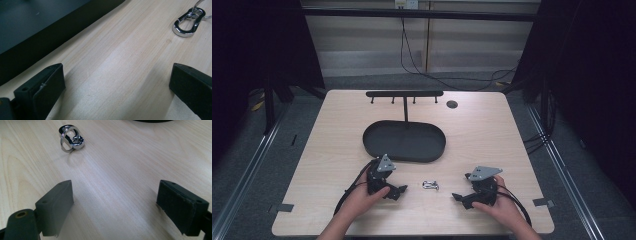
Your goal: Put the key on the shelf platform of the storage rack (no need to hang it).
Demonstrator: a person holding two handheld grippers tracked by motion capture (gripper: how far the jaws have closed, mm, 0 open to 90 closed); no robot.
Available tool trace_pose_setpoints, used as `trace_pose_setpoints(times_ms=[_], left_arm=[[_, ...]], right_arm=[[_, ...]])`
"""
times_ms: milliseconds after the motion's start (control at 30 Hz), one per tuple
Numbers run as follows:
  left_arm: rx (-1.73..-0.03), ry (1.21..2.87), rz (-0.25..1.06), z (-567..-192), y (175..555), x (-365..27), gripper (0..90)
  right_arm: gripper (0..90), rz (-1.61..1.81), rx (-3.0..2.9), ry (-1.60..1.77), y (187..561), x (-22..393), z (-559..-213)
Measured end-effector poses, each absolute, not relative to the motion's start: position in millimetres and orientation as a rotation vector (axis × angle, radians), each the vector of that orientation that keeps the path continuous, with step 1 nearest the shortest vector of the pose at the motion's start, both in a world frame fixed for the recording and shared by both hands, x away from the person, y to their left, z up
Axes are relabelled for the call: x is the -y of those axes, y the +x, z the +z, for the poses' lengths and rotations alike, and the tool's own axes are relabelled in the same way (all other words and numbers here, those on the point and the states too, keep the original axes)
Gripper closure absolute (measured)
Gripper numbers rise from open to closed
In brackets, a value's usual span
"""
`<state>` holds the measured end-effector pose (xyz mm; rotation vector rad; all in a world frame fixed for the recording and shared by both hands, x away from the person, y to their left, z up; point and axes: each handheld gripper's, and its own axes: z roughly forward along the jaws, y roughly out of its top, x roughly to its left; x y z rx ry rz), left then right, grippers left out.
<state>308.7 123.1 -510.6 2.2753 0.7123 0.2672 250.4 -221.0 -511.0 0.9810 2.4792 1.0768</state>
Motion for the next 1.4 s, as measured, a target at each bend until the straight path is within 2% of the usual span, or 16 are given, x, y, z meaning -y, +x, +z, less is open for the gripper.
trace_pose_setpoints(times_ms=[367,633,1067,1400], left_arm=[[-0.712,2.276,0.266,-510.5,308.8,-123.2,0.0],[-0.710,2.279,0.267,-510.5,308.9,-123.2,0.0],[-0.712,2.276,0.266,-510.6,308.8,-123.1,0.0],[-0.713,2.275,0.265,-510.6,308.7,-123.1,0.0]], right_arm=[[13.2,0.983,-2.487,1.043,248.7,214.2,-505.1],[24.3,0.749,-2.636,0.976,249.1,193.7,-486.1],[29.1,0.628,-2.755,1.033,259.7,164.0,-461.6],[33.1,0.498,-2.835,0.928,273.7,140.0,-450.2]])
